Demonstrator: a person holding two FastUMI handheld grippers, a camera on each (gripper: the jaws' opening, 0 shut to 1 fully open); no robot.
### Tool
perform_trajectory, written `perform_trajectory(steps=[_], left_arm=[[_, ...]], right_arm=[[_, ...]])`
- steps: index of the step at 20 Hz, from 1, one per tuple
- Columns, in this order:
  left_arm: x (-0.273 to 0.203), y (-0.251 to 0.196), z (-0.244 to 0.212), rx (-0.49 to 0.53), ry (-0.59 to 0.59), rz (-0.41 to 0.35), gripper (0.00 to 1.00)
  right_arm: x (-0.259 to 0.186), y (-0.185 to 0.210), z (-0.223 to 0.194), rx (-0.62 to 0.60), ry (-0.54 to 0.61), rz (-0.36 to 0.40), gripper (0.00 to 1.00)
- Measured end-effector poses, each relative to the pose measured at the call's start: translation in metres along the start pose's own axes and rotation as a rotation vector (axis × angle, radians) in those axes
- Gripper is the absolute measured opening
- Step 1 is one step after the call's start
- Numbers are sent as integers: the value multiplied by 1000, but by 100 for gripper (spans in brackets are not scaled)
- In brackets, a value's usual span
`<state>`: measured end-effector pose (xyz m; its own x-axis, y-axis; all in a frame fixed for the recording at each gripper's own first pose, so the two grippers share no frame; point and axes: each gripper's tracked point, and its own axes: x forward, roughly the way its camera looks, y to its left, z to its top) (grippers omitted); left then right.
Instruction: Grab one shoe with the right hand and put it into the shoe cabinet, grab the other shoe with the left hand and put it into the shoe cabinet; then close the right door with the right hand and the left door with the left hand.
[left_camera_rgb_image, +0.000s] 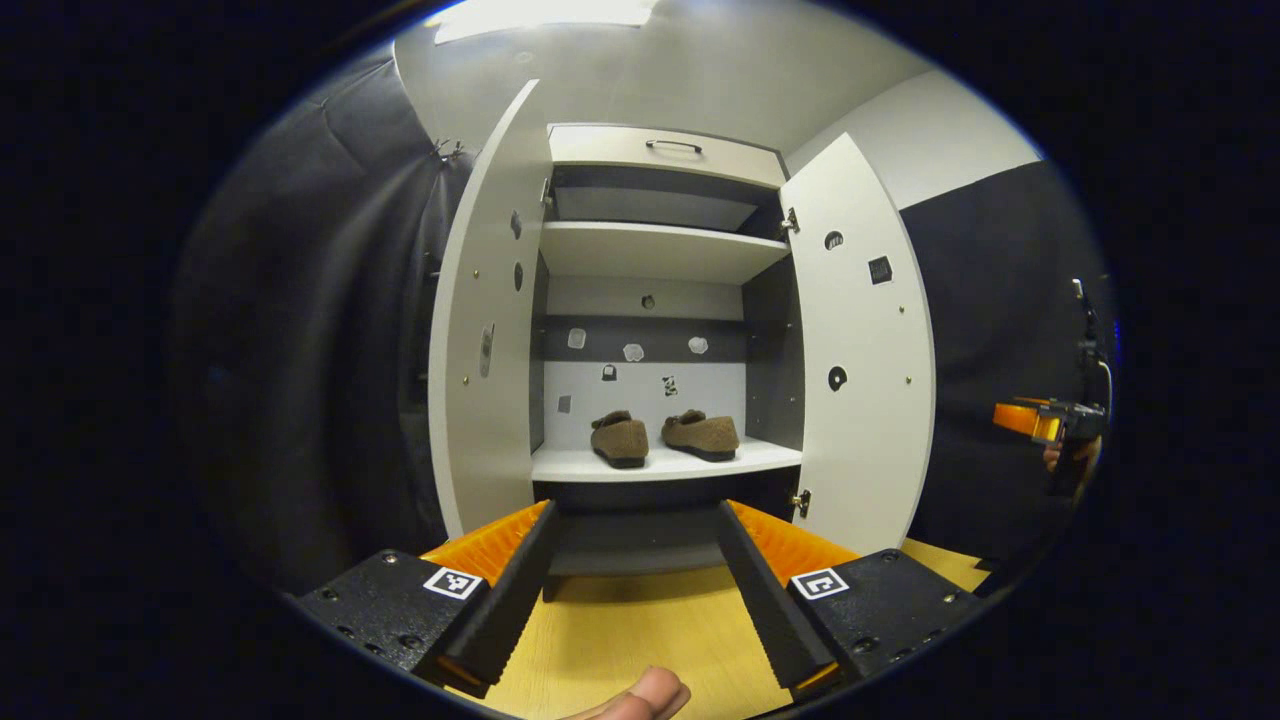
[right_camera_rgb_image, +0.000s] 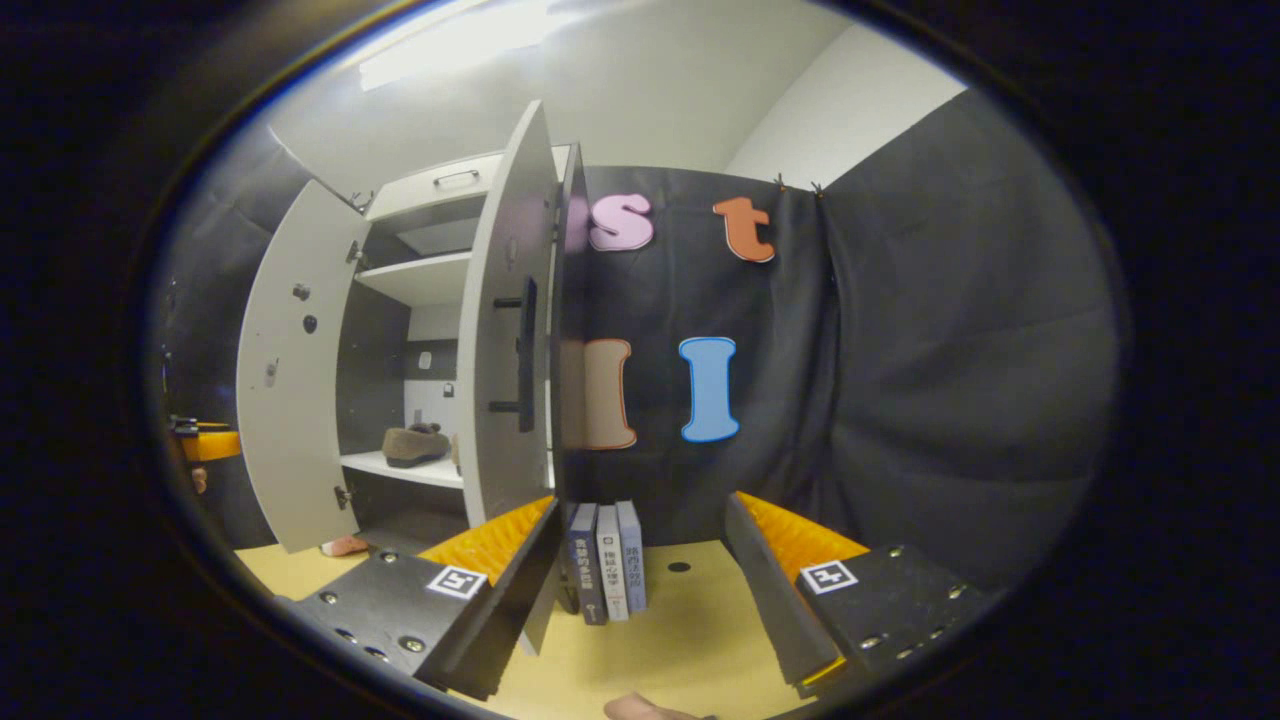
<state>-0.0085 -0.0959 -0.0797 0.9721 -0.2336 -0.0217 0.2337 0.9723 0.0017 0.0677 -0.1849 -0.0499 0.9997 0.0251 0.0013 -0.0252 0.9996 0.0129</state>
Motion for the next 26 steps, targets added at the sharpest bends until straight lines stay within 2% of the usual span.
perform_trajectory(steps=[4, 7, 9, 13, 17, 21, 22, 23, 24, 26], left_arm=[[-18, -4, -9, 14, -2, -23, 96], [-28, -5, -9, 23, -19, -40, 96], [-31, -2, -9, 28, -25, -43, 96], [-36, 13, -11, 20, -30, -25, 94], [-41, 27, -13, 14, -31, -10, 96], [-43, 42, -18, -7, -27, -6, 94], [-44, 42, -17, -20, -27, -17, 96], [-46, 45, -17, -33, -27, -18, 96], [-47, 50, -16, -41, -30, -15, 96], [-49, 57, -11, -40, -45, -6, 96]], right_arm=[[45, -9, 13, 3, 41, 36, 98], [77, -14, 24, -15, 70, 25, 96], [93, -12, 32, 15, 79, 23, 98], [118, -8, 39, 31, 92, 16, 98], [130, 22, 39, 29, 103, 49, 98], [131, 51, 48, -37, 86, 83, 98], [137, 52, 47, -62, 80, 66, 98], [131, 53, 51, -76, 75, 57, 92], [129, 54, 52, -80, 77, 49, 94], [128, 60, 52, -78, 77, 46, 92]])
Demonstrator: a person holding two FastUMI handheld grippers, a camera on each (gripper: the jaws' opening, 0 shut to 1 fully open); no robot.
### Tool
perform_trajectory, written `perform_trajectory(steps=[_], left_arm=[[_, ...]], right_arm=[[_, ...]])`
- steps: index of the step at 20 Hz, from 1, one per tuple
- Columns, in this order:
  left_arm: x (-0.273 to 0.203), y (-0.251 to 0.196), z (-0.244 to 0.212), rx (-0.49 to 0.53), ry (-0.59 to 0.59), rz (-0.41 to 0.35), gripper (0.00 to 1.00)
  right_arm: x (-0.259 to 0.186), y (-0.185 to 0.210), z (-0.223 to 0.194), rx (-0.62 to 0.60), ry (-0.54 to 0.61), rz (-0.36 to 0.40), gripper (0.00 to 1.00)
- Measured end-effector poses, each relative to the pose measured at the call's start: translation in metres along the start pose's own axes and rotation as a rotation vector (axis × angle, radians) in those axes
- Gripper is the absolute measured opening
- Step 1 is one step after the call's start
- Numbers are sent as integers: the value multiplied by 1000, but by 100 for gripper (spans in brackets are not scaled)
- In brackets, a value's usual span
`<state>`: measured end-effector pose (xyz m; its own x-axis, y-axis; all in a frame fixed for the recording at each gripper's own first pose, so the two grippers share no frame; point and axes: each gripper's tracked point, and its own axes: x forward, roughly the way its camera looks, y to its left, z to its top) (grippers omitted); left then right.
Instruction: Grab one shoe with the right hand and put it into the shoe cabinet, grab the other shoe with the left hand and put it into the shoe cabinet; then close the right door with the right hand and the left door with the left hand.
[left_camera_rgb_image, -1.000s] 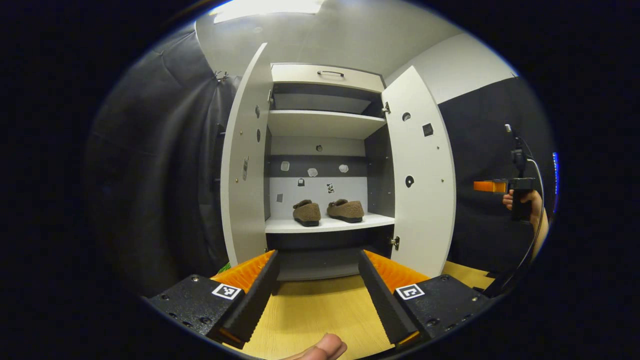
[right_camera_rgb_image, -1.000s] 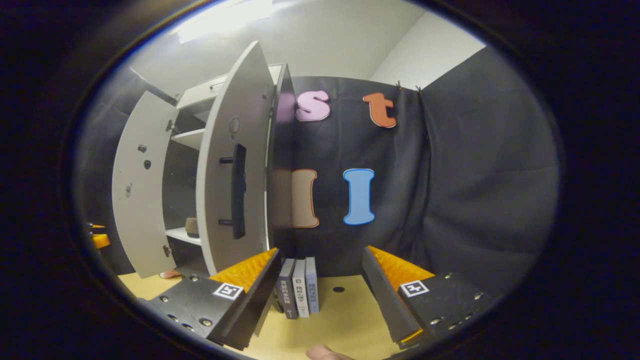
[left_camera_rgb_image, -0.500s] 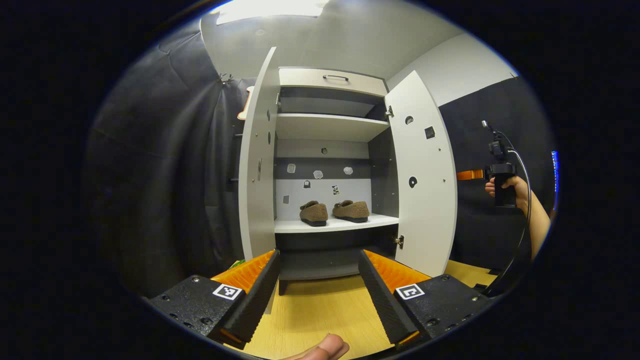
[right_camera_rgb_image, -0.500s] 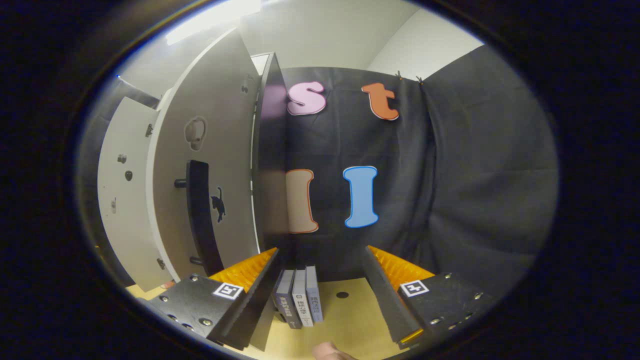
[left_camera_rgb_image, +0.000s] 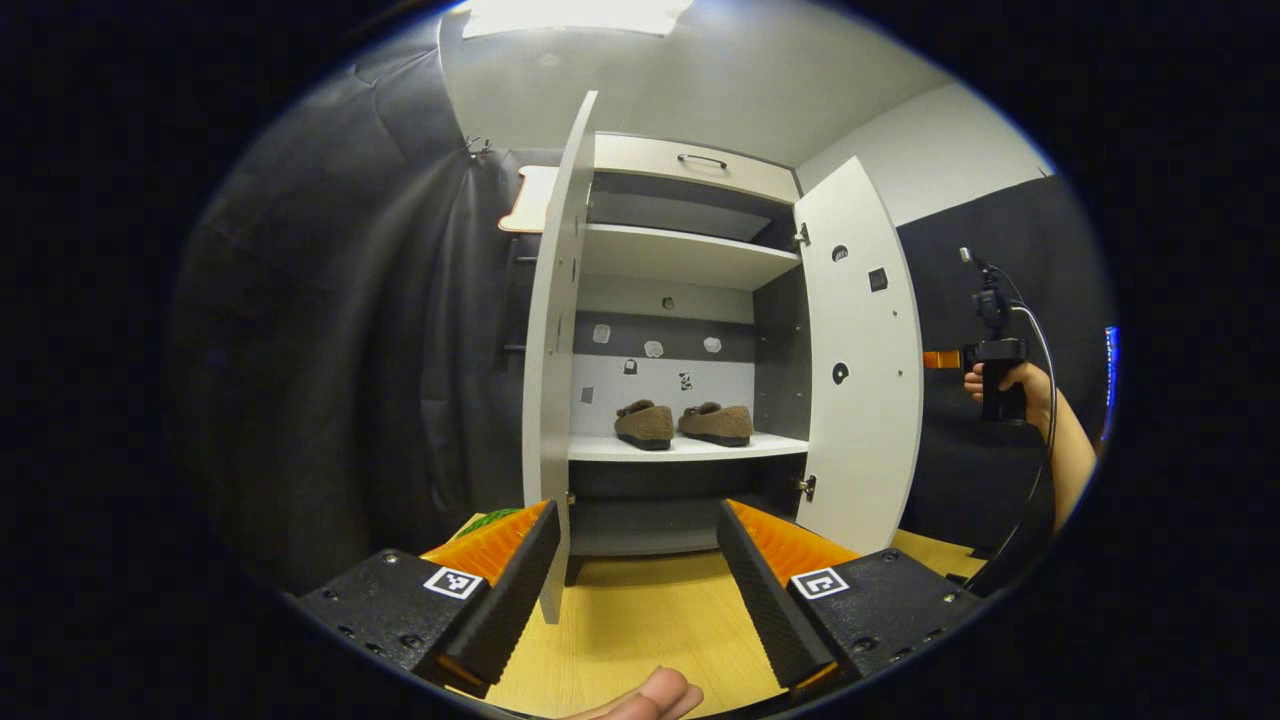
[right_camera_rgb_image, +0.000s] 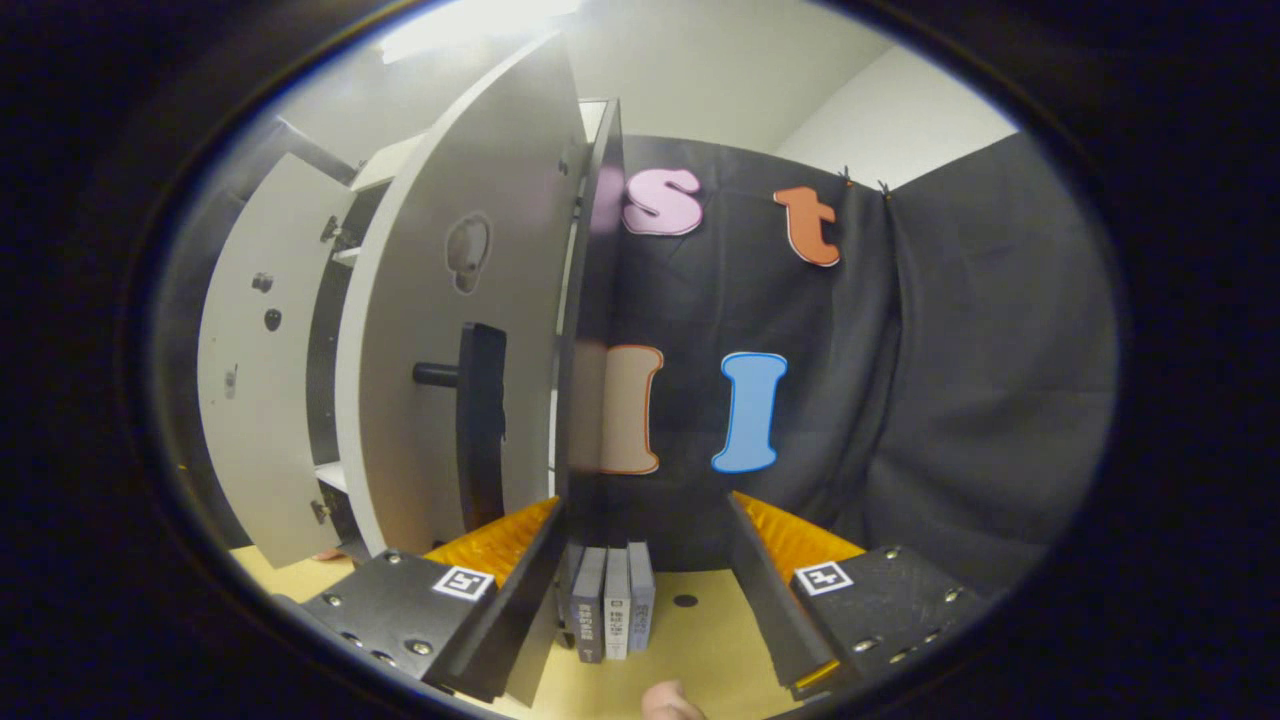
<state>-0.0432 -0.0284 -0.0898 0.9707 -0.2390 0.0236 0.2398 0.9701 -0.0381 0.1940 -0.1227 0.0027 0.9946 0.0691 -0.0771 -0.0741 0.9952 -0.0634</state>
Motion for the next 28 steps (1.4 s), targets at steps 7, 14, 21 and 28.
perform_trajectory(steps=[7, 14, 21, 28], left_arm=[[-13, 4, 6, -23, -14, -19, 96], [-15, 15, 4, -3, -4, 11, 96], [-11, 33, 2, -19, 15, 54, 96], [-16, 71, 23, -15, 0, 112, 96]], right_arm=[[-3, 51, 3, 27, -12, 59, 94], [-2, 91, 11, 21, -51, 11, 94], [-10, 149, 22, 1, -104, 73, 94], [-57, 146, 12, 22, -108, 46, 95]])
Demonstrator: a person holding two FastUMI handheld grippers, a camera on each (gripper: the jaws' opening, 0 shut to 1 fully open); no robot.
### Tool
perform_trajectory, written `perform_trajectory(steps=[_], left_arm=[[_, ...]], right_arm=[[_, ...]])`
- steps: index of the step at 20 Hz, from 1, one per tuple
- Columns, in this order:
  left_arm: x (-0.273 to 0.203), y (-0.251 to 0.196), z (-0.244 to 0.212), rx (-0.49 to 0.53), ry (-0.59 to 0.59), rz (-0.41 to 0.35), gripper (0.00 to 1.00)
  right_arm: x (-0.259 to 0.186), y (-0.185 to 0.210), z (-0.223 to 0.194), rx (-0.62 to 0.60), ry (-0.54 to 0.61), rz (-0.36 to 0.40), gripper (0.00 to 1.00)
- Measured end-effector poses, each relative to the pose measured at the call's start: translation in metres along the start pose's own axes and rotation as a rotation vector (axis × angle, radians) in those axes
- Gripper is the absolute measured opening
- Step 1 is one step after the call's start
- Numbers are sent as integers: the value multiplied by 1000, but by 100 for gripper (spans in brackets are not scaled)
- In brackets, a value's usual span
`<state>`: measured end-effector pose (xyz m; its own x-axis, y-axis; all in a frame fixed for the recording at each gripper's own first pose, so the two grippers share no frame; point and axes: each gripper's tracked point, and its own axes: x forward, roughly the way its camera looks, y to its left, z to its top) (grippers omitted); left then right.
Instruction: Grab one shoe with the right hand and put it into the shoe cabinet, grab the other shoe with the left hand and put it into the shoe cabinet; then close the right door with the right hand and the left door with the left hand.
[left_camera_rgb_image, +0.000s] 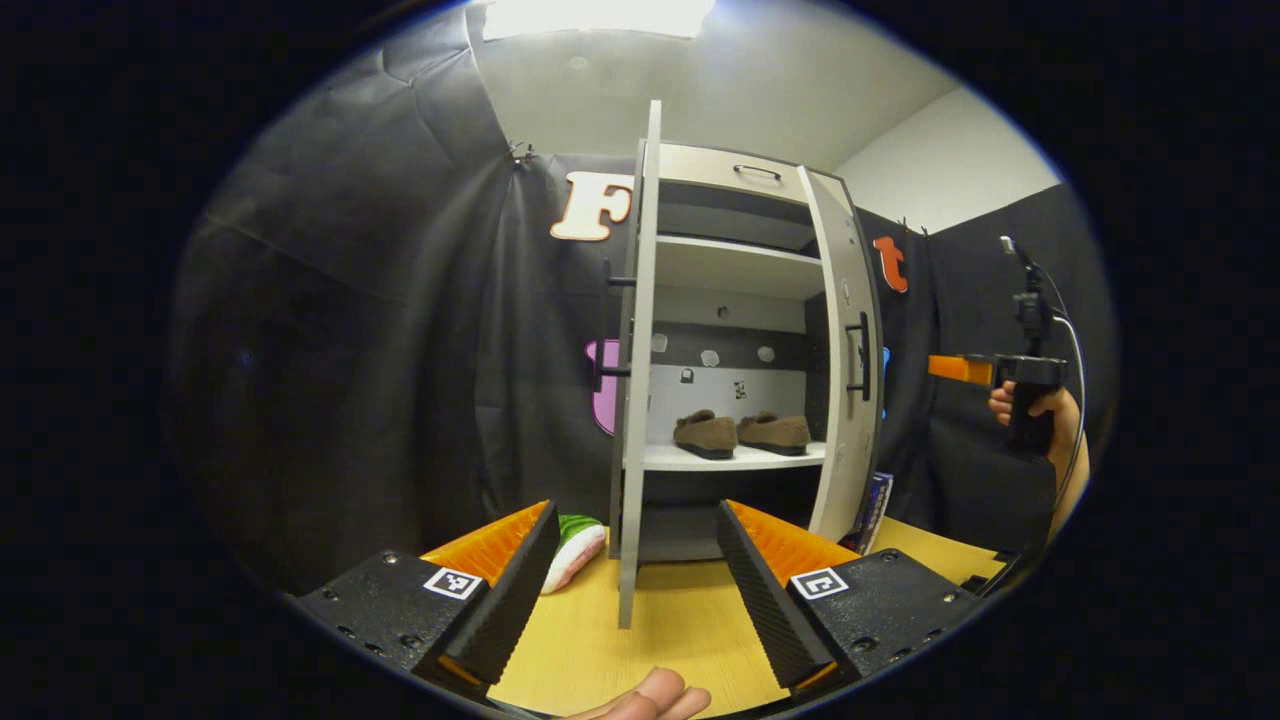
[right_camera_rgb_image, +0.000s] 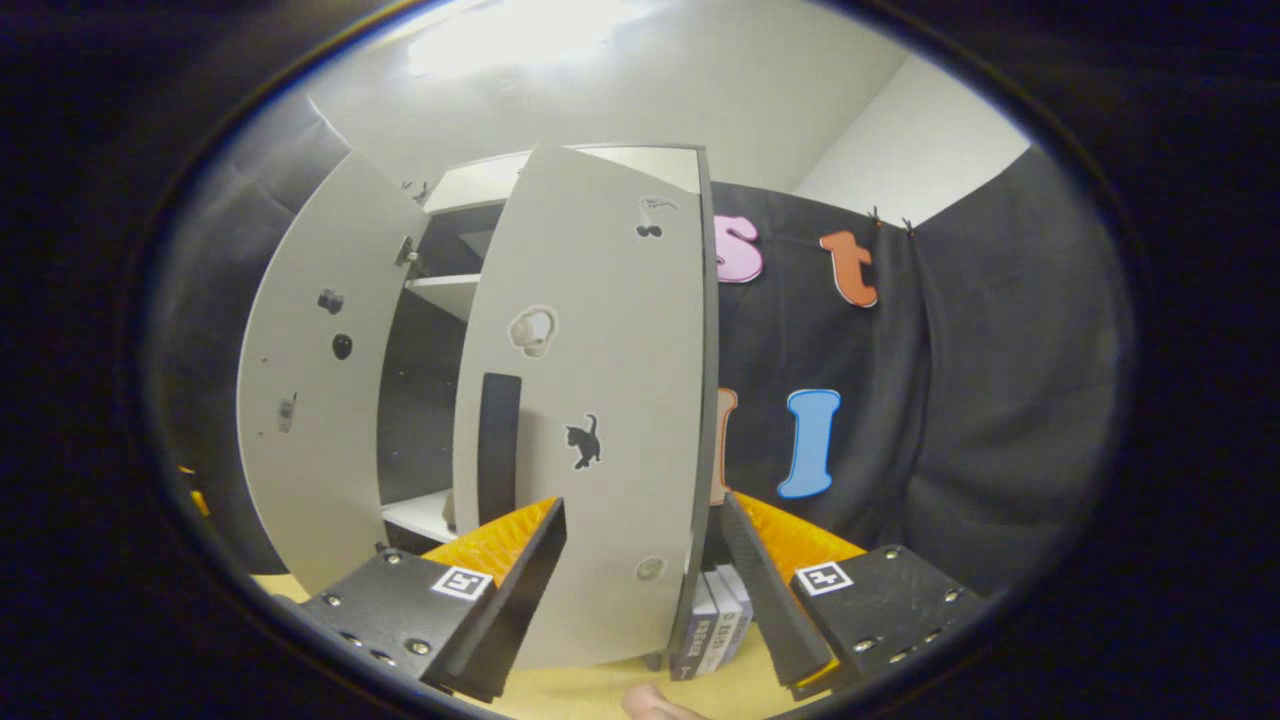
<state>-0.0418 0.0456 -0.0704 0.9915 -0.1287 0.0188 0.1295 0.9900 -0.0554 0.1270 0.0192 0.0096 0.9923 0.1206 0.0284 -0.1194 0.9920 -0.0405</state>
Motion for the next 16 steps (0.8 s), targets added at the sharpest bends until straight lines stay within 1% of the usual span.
perform_trajectory(steps=[1, 2, 3, 4, 7, 8, 9, 10, 11, 12, 13, 14, 15, 16], left_arm=[[3, 6, 4, -2, 0, 7, 96], [4, 12, 8, -4, 1, 18, 96], [3, 17, 12, -2, -5, 27, 96], [6, 22, 16, -1, -4, 31, 93], [20, 33, 24, -16, -9, 27, 93], [26, 37, 25, -13, 0, 22, 96], [33, 45, 26, -11, 6, 32, 93], [40, 56, 26, -9, 19, 58, 93], [49, 68, 26, -10, 37, 84, 93], [56, 78, 28, -6, 46, 102, 99], [65, 86, 33, -8, 39, 123, 93], [77, 96, 39, -2, 43, 138, 96], [89, 104, 40, 5, 53, 151, 96], [101, 112, 45, 13, 57, 160, 93]], right_arm=[[-12, -2, -3, 5, 7, -4, 92], [-24, -1, -5, 18, 12, -8, 94], [-36, 1, -10, 35, 17, -7, 92], [-47, 6, -16, 47, 25, 2, 93], [-80, 17, -36, 70, 48, 29, 94], [-91, 19, -44, 74, 57, 35, 92], [-100, 22, -51, 77, 64, 43, 92], [-109, 24, -56, 87, 68, 40, 94], [-119, 25, -59, 98, 67, 36, 92], [-127, 29, -59, 112, 55, 40, 94], [-136, 31, -59, 123, 40, 43, 94], [-144, 33, -61, 125, 30, 43, 94], [-151, 33, -63, 127, 25, 39, 94], [-157, 33, -66, 123, 25, 37, 95]])
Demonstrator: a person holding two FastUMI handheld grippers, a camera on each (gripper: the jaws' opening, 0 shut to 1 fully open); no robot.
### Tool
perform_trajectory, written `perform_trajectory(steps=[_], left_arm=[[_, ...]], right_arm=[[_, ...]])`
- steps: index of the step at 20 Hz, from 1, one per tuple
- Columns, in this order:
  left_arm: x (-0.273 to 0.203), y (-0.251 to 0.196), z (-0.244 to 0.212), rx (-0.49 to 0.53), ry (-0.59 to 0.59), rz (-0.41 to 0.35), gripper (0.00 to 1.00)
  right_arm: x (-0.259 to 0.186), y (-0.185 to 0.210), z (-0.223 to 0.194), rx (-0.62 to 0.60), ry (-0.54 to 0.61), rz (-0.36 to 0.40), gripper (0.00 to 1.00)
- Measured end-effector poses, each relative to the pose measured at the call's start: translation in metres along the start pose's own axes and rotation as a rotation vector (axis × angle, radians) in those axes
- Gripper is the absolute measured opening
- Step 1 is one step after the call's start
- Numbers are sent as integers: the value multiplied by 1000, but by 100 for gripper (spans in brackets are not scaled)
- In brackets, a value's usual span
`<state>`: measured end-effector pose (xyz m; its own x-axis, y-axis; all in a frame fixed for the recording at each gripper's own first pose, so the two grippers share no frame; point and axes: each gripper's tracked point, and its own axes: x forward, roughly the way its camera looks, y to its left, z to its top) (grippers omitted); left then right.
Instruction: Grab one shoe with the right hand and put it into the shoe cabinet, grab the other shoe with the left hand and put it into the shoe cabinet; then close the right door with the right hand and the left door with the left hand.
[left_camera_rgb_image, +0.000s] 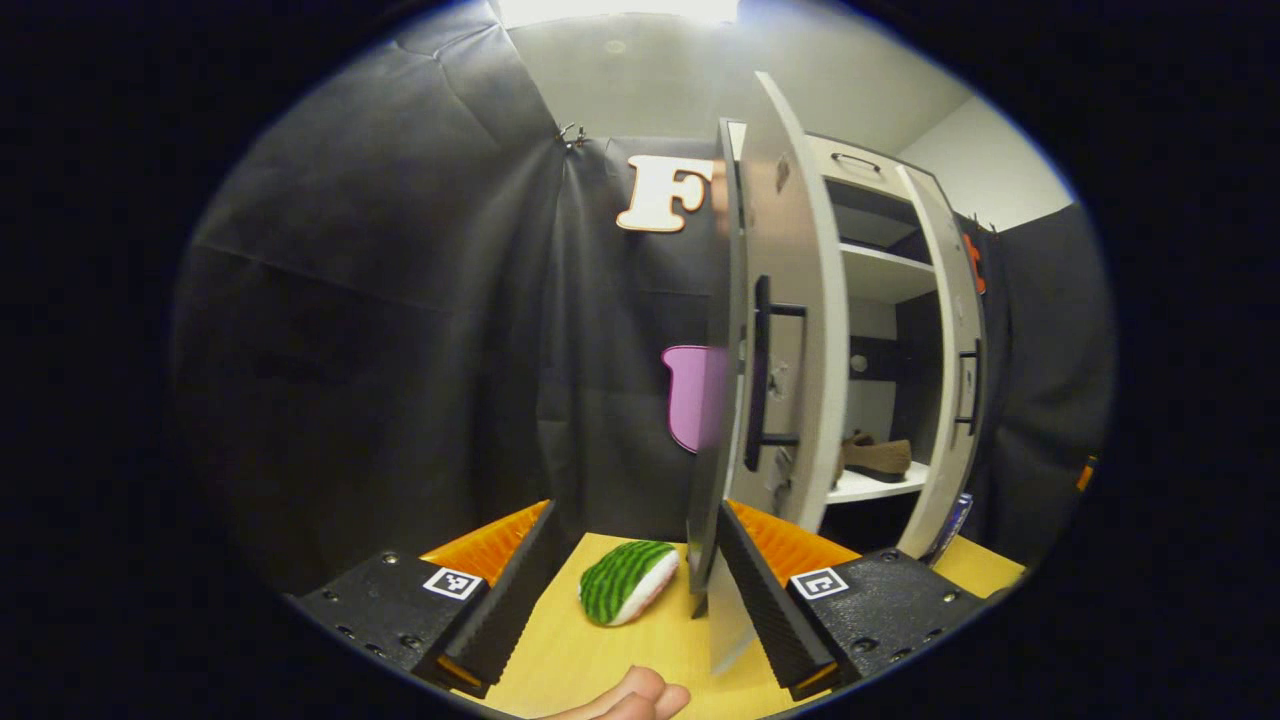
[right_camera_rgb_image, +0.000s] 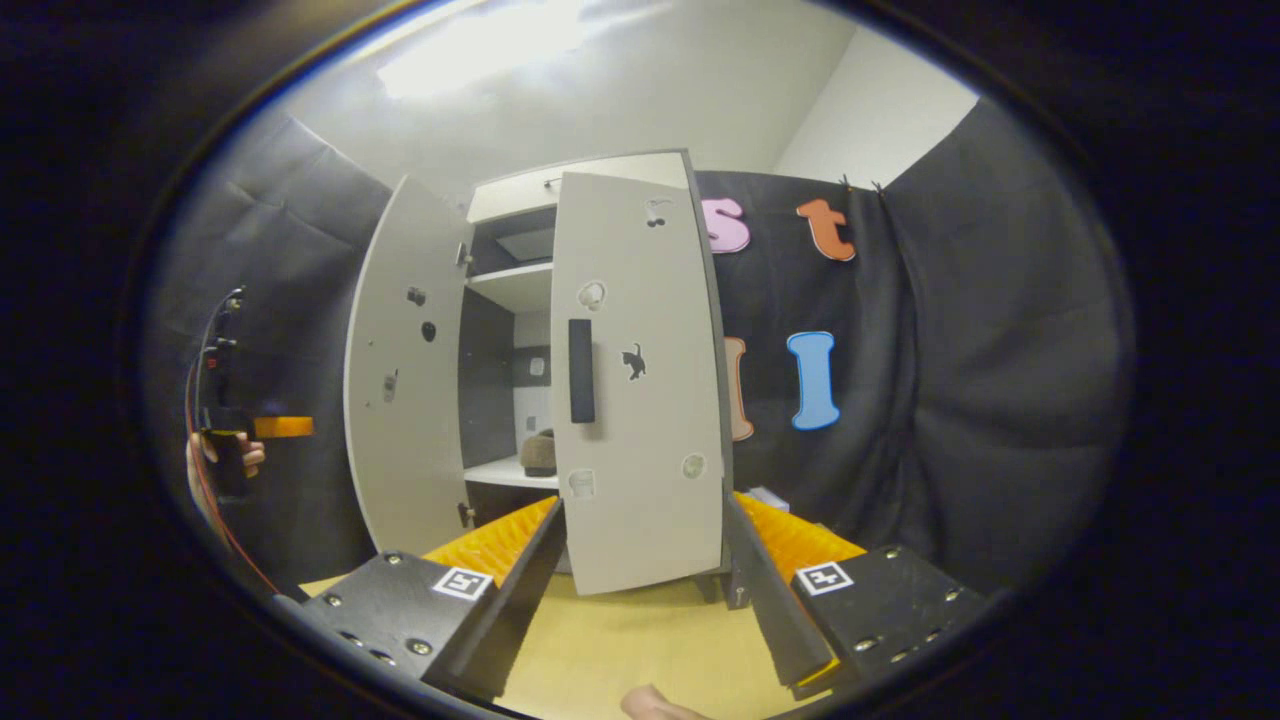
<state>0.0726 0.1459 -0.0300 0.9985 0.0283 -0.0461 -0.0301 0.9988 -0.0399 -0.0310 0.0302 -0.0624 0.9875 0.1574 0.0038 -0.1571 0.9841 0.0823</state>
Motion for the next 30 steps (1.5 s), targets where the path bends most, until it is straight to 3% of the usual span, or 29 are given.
perform_trajectory(steps=[2, 3, 4, 9, 14, 16, 17, 20, 25, 30], left_arm=[[25, 13, 8, -1, 23, 23, 93], [36, 12, 14, -9, 24, 4, 96], [45, 10, 18, -18, 31, -7, 94], [68, 17, 31, -4, 43, -5, 94], [69, -20, 39, 21, 54, -69, 96], [68, -20, 45, 76, 47, -34, 91], [69, -19, 48, 87, 38, -19, 94], [66, -25, 47, 45, 73, -4, 90], [63, -36, 62, 77, 43, 16, 91], [63, -71, 53, -52, 58, -83, 92]], right_arm=[[-10, -4, -3, -20, -12, -18, 92], [-13, -4, -4, -33, -18, -24, 92], [-16, -3, -6, -41, -21, -26, 92], [-24, 10, -5, -43, -30, 29, 94], [-31, 21, -6, -50, -42, 70, 94], [-34, 26, -6, -51, -42, 83, 94], [-35, 30, -6, -45, -42, 97, 94], [-37, 38, -4, -25, -51, 125, 94], [-30, 43, -9, -9, -44, 123, 92], [-26, 53, -17, 3, -20, 122, 97]])
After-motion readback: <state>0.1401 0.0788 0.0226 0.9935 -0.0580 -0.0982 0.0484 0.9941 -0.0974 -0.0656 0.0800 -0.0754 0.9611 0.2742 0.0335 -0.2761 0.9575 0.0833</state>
